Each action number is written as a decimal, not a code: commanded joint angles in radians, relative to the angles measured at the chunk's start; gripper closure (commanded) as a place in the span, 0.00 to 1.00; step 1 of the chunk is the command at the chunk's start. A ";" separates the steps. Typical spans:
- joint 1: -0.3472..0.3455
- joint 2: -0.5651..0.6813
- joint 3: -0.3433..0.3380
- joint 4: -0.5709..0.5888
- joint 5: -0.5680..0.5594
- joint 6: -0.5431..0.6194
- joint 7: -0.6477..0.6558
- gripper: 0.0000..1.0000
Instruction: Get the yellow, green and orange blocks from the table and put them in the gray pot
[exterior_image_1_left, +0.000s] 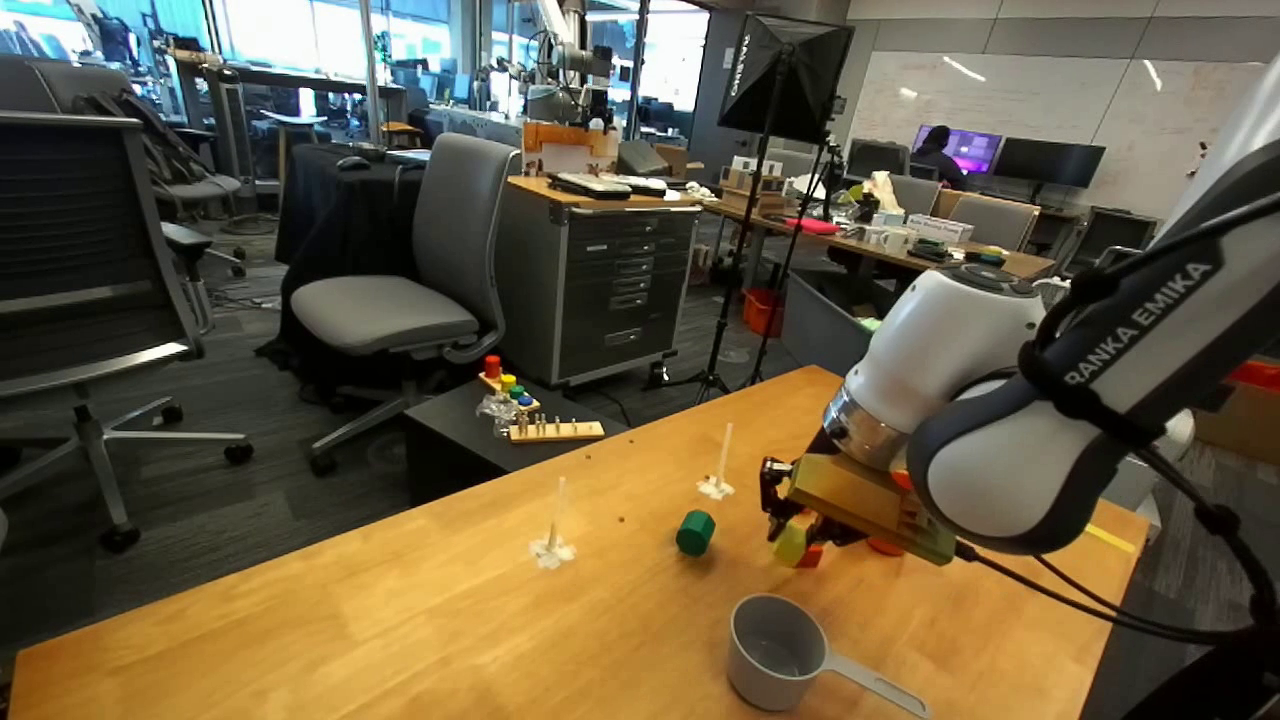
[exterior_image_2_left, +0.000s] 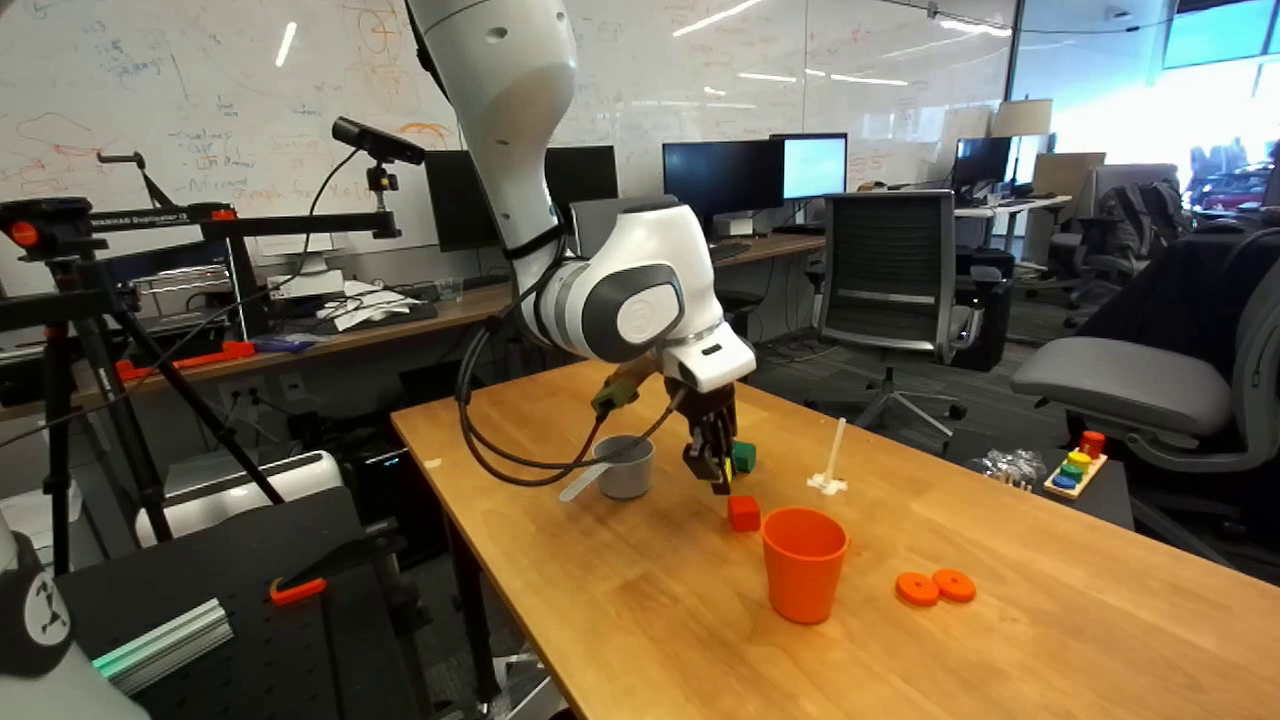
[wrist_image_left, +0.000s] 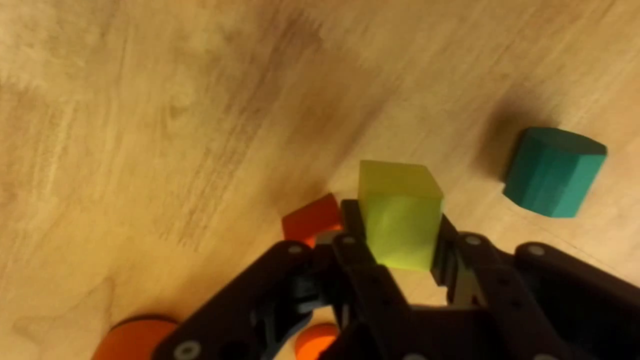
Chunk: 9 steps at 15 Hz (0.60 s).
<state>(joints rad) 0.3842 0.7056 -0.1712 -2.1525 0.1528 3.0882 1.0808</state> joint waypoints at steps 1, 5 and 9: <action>0.024 -0.072 0.000 0.000 0.029 0.000 -0.024 0.92; 0.061 -0.138 0.007 -0.011 0.019 -0.045 -0.016 0.92; 0.092 -0.207 0.036 -0.064 0.004 -0.086 -0.011 0.92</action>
<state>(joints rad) 0.4575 0.5773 -0.1550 -2.1545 0.1527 3.0378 1.0803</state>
